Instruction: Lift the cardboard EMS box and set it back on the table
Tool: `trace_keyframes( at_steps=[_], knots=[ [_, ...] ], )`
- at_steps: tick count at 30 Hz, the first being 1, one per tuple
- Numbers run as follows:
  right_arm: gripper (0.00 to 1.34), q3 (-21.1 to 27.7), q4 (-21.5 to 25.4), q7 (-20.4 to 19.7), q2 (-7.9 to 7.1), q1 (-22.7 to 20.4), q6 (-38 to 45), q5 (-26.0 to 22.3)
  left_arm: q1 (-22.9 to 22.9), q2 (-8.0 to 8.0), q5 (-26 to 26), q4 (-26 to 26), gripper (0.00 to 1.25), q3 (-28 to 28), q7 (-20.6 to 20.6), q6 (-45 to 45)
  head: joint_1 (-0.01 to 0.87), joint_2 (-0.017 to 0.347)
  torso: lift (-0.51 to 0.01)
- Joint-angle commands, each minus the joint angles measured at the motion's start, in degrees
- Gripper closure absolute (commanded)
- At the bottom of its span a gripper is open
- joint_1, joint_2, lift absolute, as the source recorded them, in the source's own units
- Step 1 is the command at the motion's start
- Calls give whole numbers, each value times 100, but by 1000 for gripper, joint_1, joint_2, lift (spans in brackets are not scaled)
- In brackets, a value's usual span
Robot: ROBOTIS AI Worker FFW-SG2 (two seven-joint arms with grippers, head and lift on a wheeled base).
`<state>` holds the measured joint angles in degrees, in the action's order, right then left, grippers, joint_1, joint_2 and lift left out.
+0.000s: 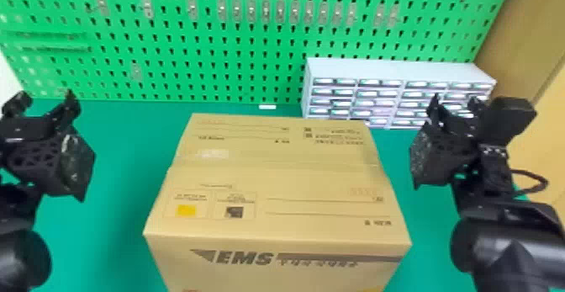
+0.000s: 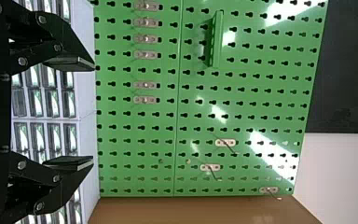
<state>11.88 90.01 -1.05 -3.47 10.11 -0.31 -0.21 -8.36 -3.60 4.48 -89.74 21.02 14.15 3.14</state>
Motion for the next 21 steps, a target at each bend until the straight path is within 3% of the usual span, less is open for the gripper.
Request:
trace_keyframes(
  at_steps=[1,7,21],
  knots=[
    [541,25,60,0,-75,9,93,-6,1,0,-17,0,490,-1,0,-42,678,-15,8],
    [541,-37,87,0,-242,-27,119,-120,10,0,-53,0,490,-1,0,-77,678,-15,8],
    [541,42,113,0,-145,-88,110,-58,18,0,-53,0,490,-10,0,-86,678,-15,-9]
  ],
)
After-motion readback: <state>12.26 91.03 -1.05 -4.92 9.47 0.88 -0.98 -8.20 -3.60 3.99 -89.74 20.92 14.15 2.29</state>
